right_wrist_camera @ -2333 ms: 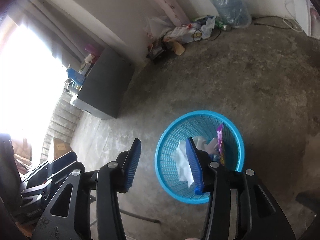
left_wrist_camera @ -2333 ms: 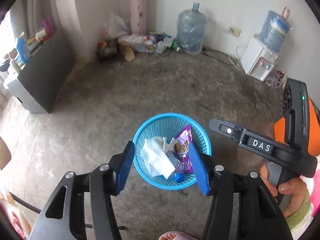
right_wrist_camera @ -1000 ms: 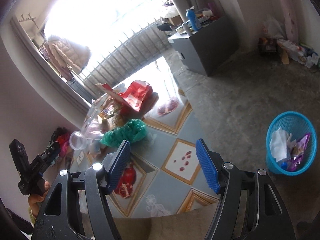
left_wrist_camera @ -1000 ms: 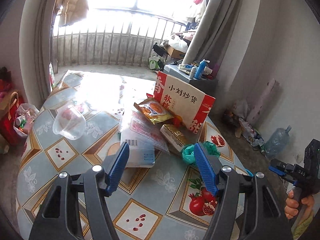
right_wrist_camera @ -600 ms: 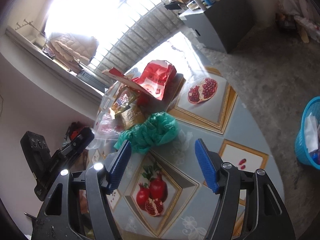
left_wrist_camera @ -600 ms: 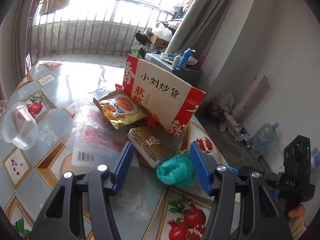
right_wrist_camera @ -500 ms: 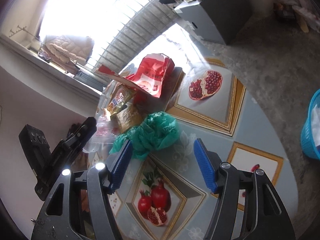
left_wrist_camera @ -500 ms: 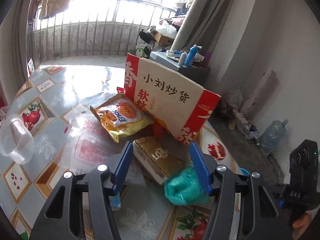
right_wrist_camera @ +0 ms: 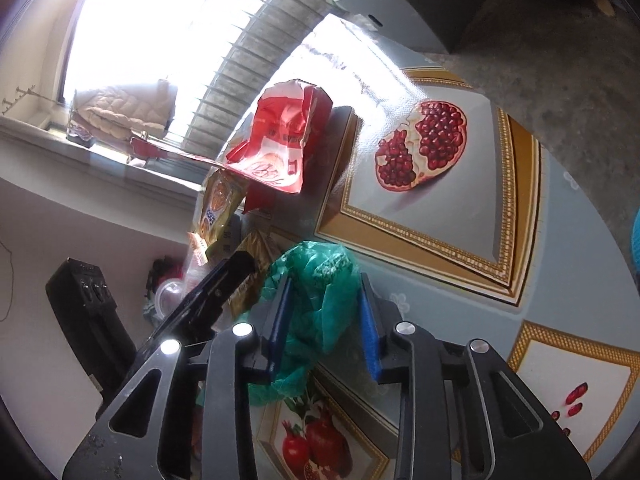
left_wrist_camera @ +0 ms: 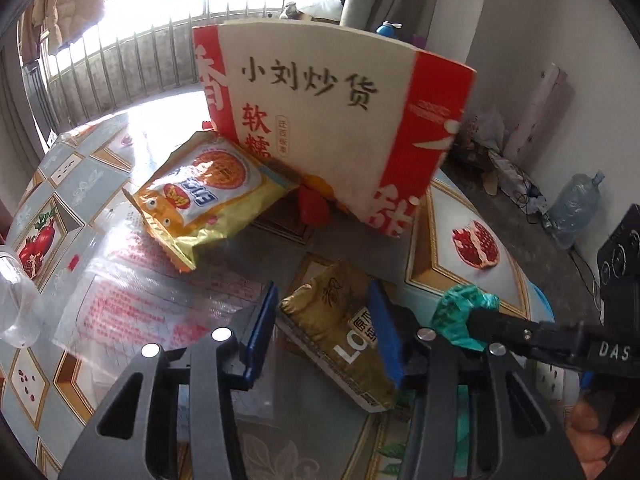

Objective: Collect trash
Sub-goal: 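Grasp the gold tissue pack with the left gripper while the right gripper grasps the green bag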

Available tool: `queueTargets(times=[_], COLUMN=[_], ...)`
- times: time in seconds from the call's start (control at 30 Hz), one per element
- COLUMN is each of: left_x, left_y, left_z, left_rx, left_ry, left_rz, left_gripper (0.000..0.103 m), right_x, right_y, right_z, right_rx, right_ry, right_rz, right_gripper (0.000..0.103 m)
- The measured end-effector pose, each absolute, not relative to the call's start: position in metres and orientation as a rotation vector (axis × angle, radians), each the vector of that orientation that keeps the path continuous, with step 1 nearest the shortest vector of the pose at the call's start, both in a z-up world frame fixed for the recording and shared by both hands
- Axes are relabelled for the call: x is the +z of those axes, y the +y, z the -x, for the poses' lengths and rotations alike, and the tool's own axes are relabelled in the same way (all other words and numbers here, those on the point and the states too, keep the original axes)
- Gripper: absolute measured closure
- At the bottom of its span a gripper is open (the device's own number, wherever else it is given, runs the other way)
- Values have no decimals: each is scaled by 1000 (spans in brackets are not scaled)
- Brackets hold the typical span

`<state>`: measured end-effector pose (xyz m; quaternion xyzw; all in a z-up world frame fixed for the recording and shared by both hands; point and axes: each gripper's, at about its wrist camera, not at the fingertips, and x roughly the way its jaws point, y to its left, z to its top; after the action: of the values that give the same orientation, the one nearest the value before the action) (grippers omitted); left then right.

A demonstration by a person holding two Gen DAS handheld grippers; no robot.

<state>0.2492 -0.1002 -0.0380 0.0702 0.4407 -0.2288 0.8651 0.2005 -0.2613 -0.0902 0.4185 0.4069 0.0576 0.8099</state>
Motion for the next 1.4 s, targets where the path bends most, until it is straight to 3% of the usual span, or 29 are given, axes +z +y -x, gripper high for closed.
queueTargets(times=[0.37, 0.57, 0.67, 0.77, 0.8, 0.97, 1.1, 1.2, 1.4], left_x=[-42, -37, -26, -25, -26, -37, -45, -51, -49], left_y=[-89, -88, -78, -71, -69, -66, -85, -98, -111], left_z=[-137, -146, -148, -143, -140, -124, -133, -146, -148], left_rx=[-703, -624, -599, -594, -591, -665, -672, -662, -661], left_ry=[972, 912, 916, 969, 990, 1093, 1073, 1090, 1043], left_rz=[-144, -193, -127, -55, -38, 115, 95, 61, -40], left_gripper=[58, 58, 58, 55, 54, 54, 54, 51, 49], right_x=[-74, -56, -41, -41, -41, -51, -64, -70, -63], right_y=[-252, -239, -239, -246, -248, -257, -259, -261, -260], right_z=[-102, -98, -94, -87, -84, -72, -85, -96, -96], right_rx=[101, 6, -87, -84, -101, -48, 9, 70, 83], right_ry=[897, 882, 829, 813, 808, 815, 835, 837, 835], right_rz=[-645, -419, -309, -338, -349, -501, -600, -675, -670], right_gripper=[78, 80, 74, 51, 50, 50, 65, 71, 65])
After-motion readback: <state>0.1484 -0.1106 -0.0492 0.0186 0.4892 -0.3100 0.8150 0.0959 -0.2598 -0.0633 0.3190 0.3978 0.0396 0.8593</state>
